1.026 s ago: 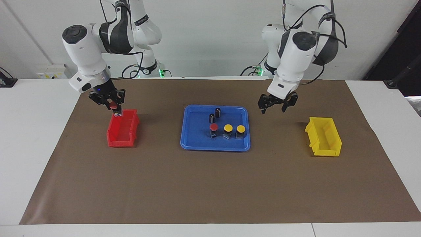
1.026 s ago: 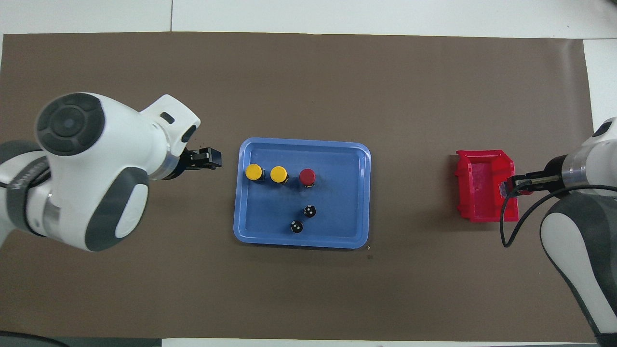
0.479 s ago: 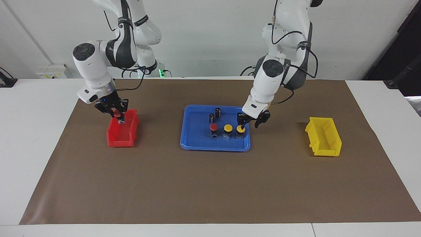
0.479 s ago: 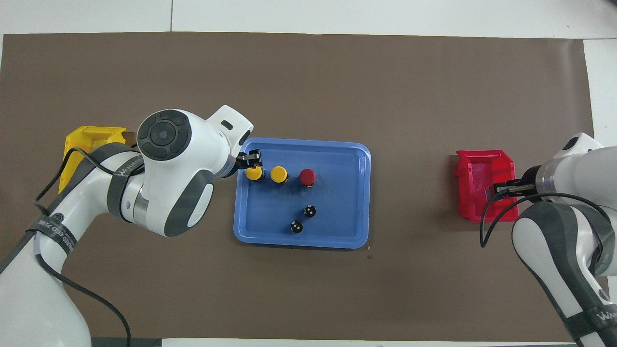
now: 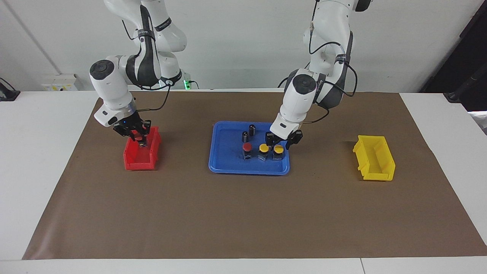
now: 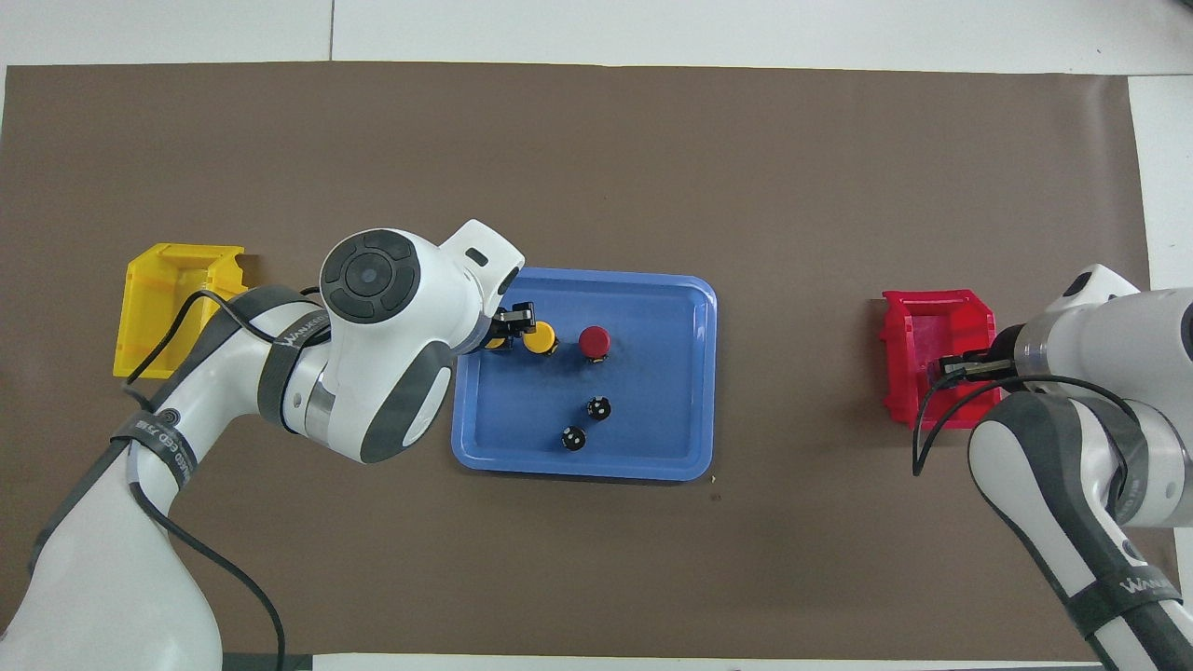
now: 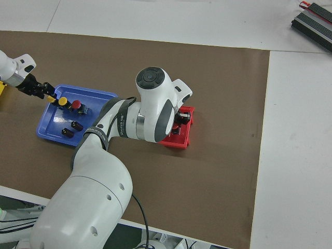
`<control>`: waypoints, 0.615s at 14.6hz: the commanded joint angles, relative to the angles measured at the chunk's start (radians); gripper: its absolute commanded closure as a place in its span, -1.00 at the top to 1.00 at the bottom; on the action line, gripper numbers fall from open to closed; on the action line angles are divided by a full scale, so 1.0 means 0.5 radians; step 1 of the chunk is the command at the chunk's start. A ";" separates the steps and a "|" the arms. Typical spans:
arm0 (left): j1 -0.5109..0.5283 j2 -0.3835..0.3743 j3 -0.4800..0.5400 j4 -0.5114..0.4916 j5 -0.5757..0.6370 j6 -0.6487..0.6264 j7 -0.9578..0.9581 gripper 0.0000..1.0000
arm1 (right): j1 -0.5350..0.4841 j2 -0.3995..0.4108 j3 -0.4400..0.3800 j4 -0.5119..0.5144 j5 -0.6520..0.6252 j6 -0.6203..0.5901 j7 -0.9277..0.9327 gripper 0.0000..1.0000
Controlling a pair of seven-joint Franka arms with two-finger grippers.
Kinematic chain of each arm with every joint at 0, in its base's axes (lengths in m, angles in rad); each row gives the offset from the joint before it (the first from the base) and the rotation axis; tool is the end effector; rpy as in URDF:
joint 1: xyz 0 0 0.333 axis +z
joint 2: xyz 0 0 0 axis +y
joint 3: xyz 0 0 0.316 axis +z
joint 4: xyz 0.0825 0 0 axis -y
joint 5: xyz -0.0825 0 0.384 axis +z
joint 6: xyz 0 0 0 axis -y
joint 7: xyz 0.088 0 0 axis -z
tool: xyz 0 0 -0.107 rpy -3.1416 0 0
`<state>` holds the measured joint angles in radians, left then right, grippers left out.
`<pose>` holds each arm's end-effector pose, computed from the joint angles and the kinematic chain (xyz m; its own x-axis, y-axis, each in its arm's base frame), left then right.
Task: Sort red and yellow buttons by color
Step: 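Grasp the yellow button nearest the yellow bin with the left gripper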
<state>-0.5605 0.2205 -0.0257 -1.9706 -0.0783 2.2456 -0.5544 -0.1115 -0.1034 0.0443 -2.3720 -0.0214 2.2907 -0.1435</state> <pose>0.5021 -0.3354 0.3653 0.9998 0.0166 0.0084 0.0158 -0.9961 0.0866 0.4859 -0.0331 0.3672 0.9958 0.0901 0.0186 0.0897 -0.9957 0.0239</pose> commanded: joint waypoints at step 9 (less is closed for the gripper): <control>-0.005 -0.036 0.039 0.072 -0.031 -0.183 -0.066 -0.97 | -0.025 -0.002 0.010 -0.189 0.067 0.223 -0.050 -0.64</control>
<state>-0.5603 0.2230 -0.0185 -1.9714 -0.0791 2.2306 -0.5720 -0.1115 -0.0975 0.0441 -2.4448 -0.0064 2.3704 -0.1435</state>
